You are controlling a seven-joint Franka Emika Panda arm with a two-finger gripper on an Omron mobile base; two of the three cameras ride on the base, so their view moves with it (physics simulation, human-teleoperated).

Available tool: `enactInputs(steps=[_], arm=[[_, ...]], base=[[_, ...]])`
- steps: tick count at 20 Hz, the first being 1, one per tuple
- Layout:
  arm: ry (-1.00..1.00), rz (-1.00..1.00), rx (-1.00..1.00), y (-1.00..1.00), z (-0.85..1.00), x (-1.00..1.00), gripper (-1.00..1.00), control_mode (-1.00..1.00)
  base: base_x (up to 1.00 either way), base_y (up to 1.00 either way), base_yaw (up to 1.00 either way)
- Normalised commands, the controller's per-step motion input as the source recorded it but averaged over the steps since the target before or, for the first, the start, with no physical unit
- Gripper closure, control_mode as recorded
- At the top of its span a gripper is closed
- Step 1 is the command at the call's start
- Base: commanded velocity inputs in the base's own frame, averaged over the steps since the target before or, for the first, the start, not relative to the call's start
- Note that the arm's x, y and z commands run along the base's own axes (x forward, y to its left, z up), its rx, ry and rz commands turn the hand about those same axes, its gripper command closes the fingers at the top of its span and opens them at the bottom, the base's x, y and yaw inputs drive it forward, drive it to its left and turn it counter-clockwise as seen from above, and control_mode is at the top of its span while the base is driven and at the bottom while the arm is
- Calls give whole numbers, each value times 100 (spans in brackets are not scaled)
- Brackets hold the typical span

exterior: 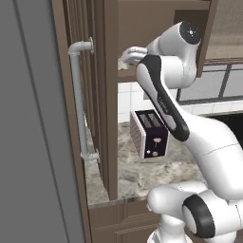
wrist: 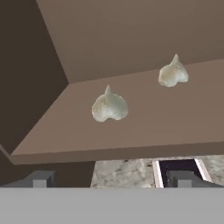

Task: Pick the garlics from the cabinet and place them in one bowl. Pick the sweet potato from the sink and place it in the other bowl.

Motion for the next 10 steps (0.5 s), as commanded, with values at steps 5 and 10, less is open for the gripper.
enactInputs(steps=[5, 10], arm=[[1, 1, -1, 0, -6, 57, -100, -100], [5, 0, -4, 3, -5, 38, -100, -100]], base=[[0, 0, 0], [0, 0, 0]])
